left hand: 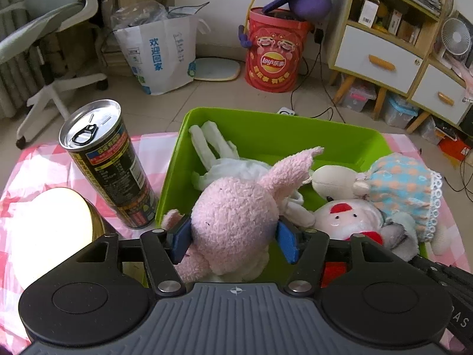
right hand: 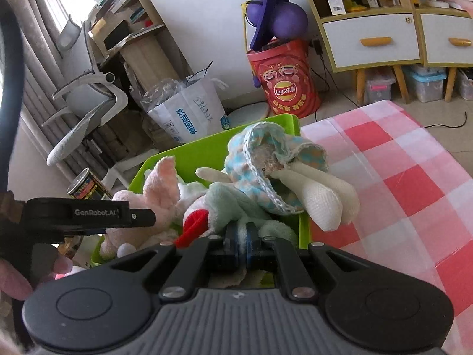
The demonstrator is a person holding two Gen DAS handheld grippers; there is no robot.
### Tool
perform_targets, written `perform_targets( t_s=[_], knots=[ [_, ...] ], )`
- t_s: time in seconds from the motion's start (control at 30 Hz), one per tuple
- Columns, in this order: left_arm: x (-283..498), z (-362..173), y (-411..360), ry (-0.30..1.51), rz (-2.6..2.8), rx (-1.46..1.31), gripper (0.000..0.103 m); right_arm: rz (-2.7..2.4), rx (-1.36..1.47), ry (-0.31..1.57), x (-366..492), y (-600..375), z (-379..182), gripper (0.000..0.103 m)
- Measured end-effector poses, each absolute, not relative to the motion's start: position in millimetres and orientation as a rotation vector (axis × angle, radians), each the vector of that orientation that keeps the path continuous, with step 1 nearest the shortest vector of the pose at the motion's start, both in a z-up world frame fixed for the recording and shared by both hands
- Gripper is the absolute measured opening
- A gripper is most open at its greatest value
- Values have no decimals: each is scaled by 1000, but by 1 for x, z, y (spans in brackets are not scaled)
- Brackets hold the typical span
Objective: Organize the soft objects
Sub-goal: 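Lower the bunny and towel into the green bin and open both grippers, then move both grippers back toward the brown coasters on the tablecloth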
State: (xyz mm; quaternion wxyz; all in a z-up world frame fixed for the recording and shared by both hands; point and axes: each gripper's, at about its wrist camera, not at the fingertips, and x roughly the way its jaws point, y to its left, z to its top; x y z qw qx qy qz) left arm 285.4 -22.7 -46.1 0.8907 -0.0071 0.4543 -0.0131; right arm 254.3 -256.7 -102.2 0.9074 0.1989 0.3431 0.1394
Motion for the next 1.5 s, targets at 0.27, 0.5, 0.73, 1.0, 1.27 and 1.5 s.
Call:
perform_targets(
  t_s=[0.27, 0.5, 0.73, 1.0, 1.27, 1.5],
  knots=[
    [270, -29, -18, 888, -67, -40, 80, 294, 482, 711, 255, -269, -88, 30],
    [238, 1, -5, 841, -79, -59, 86, 276, 500, 682, 240, -279, -61, 58],
    [194, 13, 20, 811, -59, -128, 92, 260, 490, 681, 217, -283, -40, 61],
    [153, 15, 44, 814, -36, -143, 96, 238, 454, 668, 178, -280, -18, 63],
    [111, 9, 66, 834, -15, -192, 97, 240, 409, 654, 139, -269, -16, 74],
    [78, -21, 81, 843, 33, -222, 97, 252, 331, 668, 117, -255, -37, 78]
  ],
)
